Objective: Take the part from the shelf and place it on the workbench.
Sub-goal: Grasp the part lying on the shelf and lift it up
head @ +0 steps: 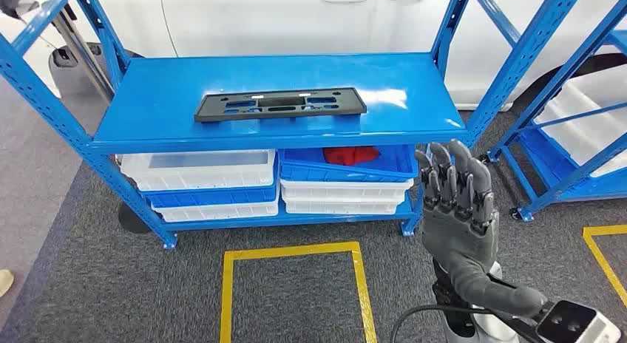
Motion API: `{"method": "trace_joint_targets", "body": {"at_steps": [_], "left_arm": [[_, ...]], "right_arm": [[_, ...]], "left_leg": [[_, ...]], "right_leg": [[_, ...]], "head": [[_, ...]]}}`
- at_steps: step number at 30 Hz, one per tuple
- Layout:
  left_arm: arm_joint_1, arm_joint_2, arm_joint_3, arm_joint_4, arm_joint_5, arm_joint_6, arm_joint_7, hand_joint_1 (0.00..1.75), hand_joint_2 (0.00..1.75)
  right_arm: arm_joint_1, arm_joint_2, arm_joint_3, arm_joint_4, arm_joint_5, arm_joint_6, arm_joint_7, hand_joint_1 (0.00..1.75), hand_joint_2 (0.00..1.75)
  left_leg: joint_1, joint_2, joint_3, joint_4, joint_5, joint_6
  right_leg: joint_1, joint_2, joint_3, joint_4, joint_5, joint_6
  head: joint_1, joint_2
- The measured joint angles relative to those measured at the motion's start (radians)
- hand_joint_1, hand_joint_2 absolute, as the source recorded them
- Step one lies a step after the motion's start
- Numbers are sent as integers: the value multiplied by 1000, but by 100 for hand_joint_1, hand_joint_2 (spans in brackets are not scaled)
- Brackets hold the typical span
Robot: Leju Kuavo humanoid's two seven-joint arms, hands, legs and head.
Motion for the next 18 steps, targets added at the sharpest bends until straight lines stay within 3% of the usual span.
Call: {"method": "trace_joint_targets", "body": {"at_steps": [2, 3, 5, 7, 9, 12, 14, 16, 17, 18], "left_arm": [[0, 0, 1, 1, 0, -2, 0, 0, 0], [0, 0, 3, 2, 0, -3, 0, 0, 0], [0, 0, 6, 4, 0, -6, 0, 0, 0], [-1, -2, 10, 7, 0, -7, 0, 0, 0], [-4, -3, 14, 10, 0, -7, 0, 0, 0], [-8, 0, 17, 13, 0, -7, 0, 0, 0], [-10, 1, 18, 14, -1, -8, -1, 0, 0], [-10, 2, 18, 14, -2, -8, -1, 0, 0], [-9, 3, 18, 14, -2, -8, -1, 0, 0], [-8, 3, 19, 14, -2, -8, -1, 0, 0]], "right_arm": [[1, -3, 2, -2, -1, -3, 0, 0, 0], [1, -6, 5, -3, -2, -6, 0, 0, 0], [0, -11, 7, -8, -3, -11, 0, 0, 0], [-2, -15, 10, -12, -4, -12, 0, 0, 0], [-5, -16, 16, -14, -4, -13, 0, 0, 0], [-9, -18, 22, -18, -4, -14, 0, 0, 0], [-12, -19, 27, -18, -3, -15, 0, 0, 0], [-14, -19, 31, -17, -2, -18, 0, 0, 0], [-14, -19, 34, -16, 1, -25, 0, 0, 0], [-14, -20, 36, -14, 6, -36, 0, 0, 0]], "left_leg": [[-3, 0, 4, 0, -4, 2], [-6, -1, 10, 0, -8, 4], [-12, -2, 25, 0, -20, 4], [-15, -2, 36, 1, -32, -1], [-15, -1, 41, 3, -36, -11], [-14, 0, 43, 33, -40, -27], [-9, 0, -4, 121, -69, -38], [0, 0, -83, 237, -115, -49], [4, 0, -113, 269, -124, -55], [9, 1, -128, 269, -113, -60]], "right_leg": [[1, 0, -16, 11, 8, -3], [2, 0, -22, 3, 26, -7], [11, 0, 14, -111, 113, -25], [23, 0, 56, -226, 159, -44], [29, 1, 70, -265, 157, -53], [22, 1, 99, -289, 164, -61], [16, -1, 118, -298, 159, -66], [13, -1, 126, -299, 149, -66], [11, 0, 132, -299, 144, -65], [10, 1, 139, -298, 137, -62]], "head": [[0, 0], [0, 0], [0, 0], [0, 0], [0, 0], [0, 0], [0, 0], [0, 0], [0, 0], [0, 0]]}}
